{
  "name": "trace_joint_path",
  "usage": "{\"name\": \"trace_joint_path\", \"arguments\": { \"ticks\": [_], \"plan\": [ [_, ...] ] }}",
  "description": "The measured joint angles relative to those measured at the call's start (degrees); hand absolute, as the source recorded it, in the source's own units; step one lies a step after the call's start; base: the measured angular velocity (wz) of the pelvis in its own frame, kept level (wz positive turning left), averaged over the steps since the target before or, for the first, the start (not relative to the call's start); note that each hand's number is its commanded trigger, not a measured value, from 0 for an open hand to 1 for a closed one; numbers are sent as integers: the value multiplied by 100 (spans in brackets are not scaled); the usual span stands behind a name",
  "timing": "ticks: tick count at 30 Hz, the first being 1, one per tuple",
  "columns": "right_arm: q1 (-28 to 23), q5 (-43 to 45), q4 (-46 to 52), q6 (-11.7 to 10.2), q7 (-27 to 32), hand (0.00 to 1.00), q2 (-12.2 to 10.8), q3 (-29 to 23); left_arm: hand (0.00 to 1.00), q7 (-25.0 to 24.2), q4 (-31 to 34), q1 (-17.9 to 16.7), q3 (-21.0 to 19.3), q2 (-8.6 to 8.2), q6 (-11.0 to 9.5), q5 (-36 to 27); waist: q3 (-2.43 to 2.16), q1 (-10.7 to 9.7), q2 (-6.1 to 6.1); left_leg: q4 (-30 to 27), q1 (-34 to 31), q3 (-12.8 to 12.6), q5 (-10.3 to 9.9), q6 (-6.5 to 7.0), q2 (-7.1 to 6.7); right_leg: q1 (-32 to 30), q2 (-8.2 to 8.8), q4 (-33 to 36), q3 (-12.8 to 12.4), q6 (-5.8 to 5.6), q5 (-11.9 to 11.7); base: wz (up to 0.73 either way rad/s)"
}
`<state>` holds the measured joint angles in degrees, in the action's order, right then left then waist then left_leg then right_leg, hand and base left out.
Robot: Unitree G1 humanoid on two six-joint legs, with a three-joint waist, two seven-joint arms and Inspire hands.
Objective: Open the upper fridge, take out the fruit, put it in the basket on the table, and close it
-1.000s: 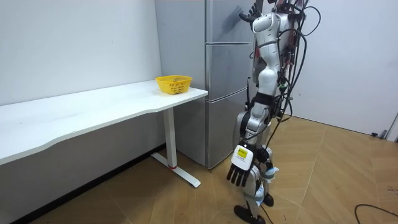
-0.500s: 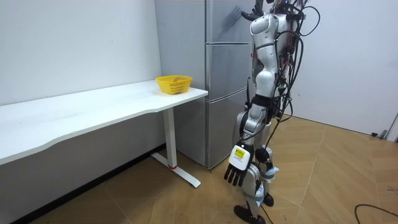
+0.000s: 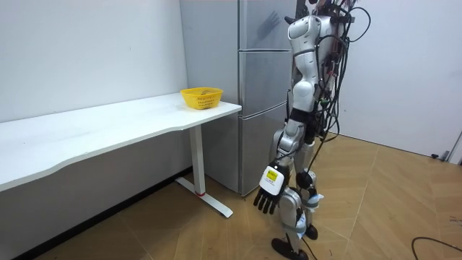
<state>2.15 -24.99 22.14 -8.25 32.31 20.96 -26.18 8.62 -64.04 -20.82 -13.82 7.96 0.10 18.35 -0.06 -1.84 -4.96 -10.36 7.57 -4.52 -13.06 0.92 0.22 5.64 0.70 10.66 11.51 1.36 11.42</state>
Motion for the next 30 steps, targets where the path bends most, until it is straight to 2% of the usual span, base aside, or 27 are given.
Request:
{"name": "trace_joint_path", "arguments": {
  "ticks": [2,7,9,12,13,14,15,16,17,18,19,21,23,26,28,29,30],
  "plan": [
    [-167,49,-108,2,94,0,-1,-14,0,-5,3,4,78,-6,3,0,-4,-109,24,2,4,-27,0,0,3,-26,14,3,-22,0,0,-7],
    [-686,318,-478,10,134,0,-17,-290,0,-37,19,25,60,-2,41,7,-11,-153,94,80,25,-170,0,0,28,-101,-28,-2,-208,-1,0,-14],
    [-897,329,-681,13,122,0,-91,-295,0,-39,35,42,65,2,85,-5,-13,-239,101,77,28,-202,0,0,27,-102,-63,-4,-248,-3,-2,-12],
    [-1367,326,-1289,26,85,0,-326,-202,0,-69,59,184,212,40,163,18,-4,-255,200,84,-5,-356,-1,0,51,-154,-83,11,-379,-1,-39,-21],
    [-1475,322,-1408,59,64,0,-369,-176,0,-72,73,207,254,43,188,18,-10,-253,203,92,-4,-386,-1,0,55,-154,-85,14,-381,1,-52,-22],
    [-1692,327,-1688,84,23,0,-485,-53,0,-77,147,227,347,46,252,13,3,-260,197,92,-10,-431,-1,-1,58,-166,-86,14,-390,1,-56,-13],
    [-1874,325,-2086,115,-63,0,-625,104,0,-81,229,250,395,48,317,12,-20,-266,178,94,-4,-435,-1,0,59,-165,-81,7,-410,1,-57,-11],
    [-1922,326,-2319,167,-112,0,-701,195,0,-82,246,266,417,49,348,15,-16,-268,234,94,0,-443,-1,0,62,-165,-83,6,-428,3,-58,-12],
    [-1930,329,-2921,275,-240,0,-817,409,0,-84,226,329,482,55,406,24,-32,-266,204,95,21,-475,-1,-1,71,-164,-89,19,-468,12,-65,-14],
    [-1932,327,-3585,408,-400,0,-882,622,0,-89,221,378,572,55,472,23,-12,-264,240,95,40,-482,-1,-1,101,-156,-91,19,-494,16,-68,-13],
    [-1933,326,-3911,466,-507,0,-900,724,0,-101,225,383,594,50,481,24,-23,-266,160,98,47,-482,-1,-1,104,-152,-86,13,-493,16,-68,-7],
    [-1938,287,-4665,706,-760,0,-1000,891,0,-203,246,403,610,30,506,45,-33,-232,235,122,58,-481,-2,-2,94,-157,-86,10,-516,15,-67,-4],
    [-1885,214,-5595,762,-1064,0,-1029,1133,0,-303,252,430,625,45,595,42,-43,-243,304,129,68,-467,-1,-2,99,-151,-82,-1,-510,14,-65,0],
    [-1726,206,-6589,834,-1281,0,-1138,1172,0,-353,264,447,627,61,637,105,-36,-226,314,128,69,-471,-2,-2,99,-147,-87,-21,-504,14,-63,4],
    [-1592,198,-7114,836,-1434,0,-1149,1171,0,-450,271,444,638,62,703,146,-34,-265,312,125,74,-464,-2,-2,105,-112,-85,-22,-490,15,-64,4],
    [-1543,163,-7424,849,-1497,0,-1150,1201,0,-473,291,437,681,62,725,152,-18,-241,328,123,97,-459,-2,-2,104,-88,-84,-26,-490,14,-63,3],
    [-1515,124,-7647,894,-1574,0,-1153,1301,0,-483,390,393,726,60,755,173,-25,-239,301,121,105,-446,-2,-2,102,-79,-82,-26,-487,13,-62,3]
  ]
}}
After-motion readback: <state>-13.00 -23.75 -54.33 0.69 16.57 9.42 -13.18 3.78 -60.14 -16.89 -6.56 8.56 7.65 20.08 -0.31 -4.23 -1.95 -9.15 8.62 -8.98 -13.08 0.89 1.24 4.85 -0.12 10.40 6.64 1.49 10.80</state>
